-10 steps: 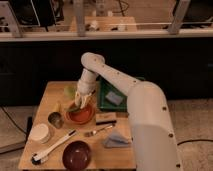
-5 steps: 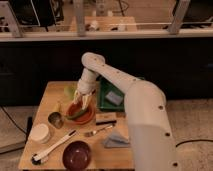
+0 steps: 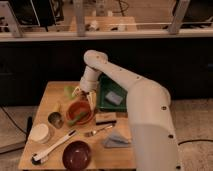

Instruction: Place pepper in red bowl

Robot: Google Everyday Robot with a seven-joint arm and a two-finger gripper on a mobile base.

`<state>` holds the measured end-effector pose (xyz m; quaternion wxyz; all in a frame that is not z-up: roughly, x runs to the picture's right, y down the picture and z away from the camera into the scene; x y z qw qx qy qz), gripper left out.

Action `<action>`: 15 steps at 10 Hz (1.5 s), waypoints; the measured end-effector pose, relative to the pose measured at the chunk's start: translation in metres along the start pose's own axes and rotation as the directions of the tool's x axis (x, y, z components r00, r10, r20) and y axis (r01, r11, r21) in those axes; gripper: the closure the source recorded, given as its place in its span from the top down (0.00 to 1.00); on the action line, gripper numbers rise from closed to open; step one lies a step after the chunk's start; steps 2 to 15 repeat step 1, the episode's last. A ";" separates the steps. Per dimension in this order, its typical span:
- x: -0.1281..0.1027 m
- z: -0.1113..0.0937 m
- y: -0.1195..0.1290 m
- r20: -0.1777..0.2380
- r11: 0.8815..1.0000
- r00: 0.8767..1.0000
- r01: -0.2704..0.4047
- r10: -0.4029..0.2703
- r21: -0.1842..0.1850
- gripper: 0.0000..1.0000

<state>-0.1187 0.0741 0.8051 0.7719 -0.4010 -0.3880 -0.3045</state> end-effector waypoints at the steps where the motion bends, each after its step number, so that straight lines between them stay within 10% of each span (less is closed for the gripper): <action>1: 0.004 -0.005 0.001 -0.016 1.000 1.000 -0.001 0.001 0.004 0.80; 15: 0.004 -0.005 0.001 -0.016 1.000 1.000 -0.001 0.001 0.004 0.80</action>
